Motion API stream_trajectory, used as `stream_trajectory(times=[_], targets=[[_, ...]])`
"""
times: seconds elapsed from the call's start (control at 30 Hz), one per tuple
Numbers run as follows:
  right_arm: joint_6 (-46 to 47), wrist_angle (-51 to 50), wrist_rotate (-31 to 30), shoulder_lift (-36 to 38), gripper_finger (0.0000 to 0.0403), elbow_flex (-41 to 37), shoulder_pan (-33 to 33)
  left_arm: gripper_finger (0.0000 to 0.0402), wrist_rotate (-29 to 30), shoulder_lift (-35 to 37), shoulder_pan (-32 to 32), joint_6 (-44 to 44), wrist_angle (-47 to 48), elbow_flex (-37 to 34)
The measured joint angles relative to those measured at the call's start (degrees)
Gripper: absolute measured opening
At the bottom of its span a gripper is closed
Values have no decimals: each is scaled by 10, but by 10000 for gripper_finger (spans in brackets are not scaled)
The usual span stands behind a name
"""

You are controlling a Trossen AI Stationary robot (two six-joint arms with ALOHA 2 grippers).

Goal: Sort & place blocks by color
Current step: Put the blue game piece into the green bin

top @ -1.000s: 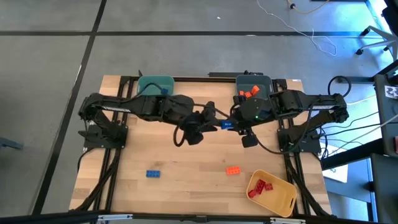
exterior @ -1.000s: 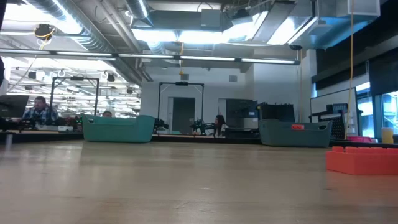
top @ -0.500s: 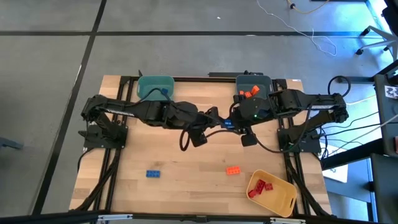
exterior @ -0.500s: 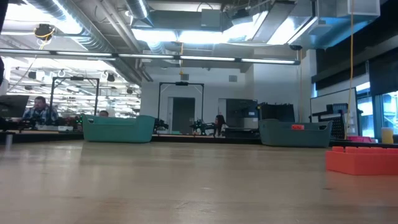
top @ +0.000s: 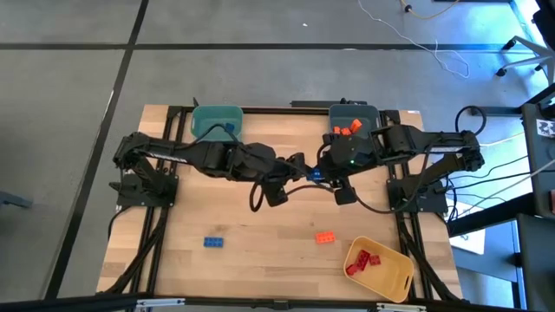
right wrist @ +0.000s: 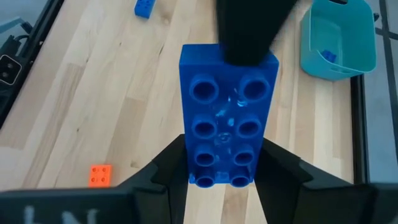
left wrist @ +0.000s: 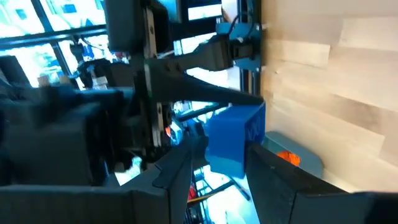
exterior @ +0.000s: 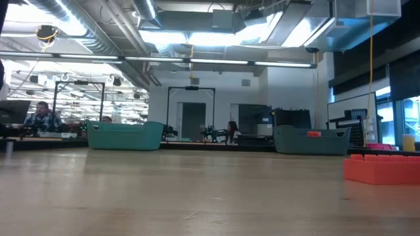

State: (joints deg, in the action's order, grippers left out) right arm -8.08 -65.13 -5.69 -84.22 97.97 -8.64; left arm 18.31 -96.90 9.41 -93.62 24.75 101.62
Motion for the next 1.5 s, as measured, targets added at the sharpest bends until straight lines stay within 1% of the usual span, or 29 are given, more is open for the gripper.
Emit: stream_trajectory(times=[0.23,0.43,0.77,1.17,1.33,1.43,1.5], targets=[[-1,1,0,0,141,0,0,137,-3,0,-1,0,0,0],[-1,1,0,0,141,0,0,137,-60,0,-4,0,0,0],[-2,2,8,-1,141,0,0,137,-59,-17,-21,-5,-2,1],[-1,-9,8,-1,141,-1,0,137,-34,-33,-23,5,-16,1],[-2,-10,3,-1,141,-1,1,137,2,-44,-22,4,-20,1],[-7,-26,5,-1,141,-2,1,128,20,-55,-17,3,-20,1],[-8,-22,5,-2,141,-2,1,112,31,-56,-12,3,-20,1]])
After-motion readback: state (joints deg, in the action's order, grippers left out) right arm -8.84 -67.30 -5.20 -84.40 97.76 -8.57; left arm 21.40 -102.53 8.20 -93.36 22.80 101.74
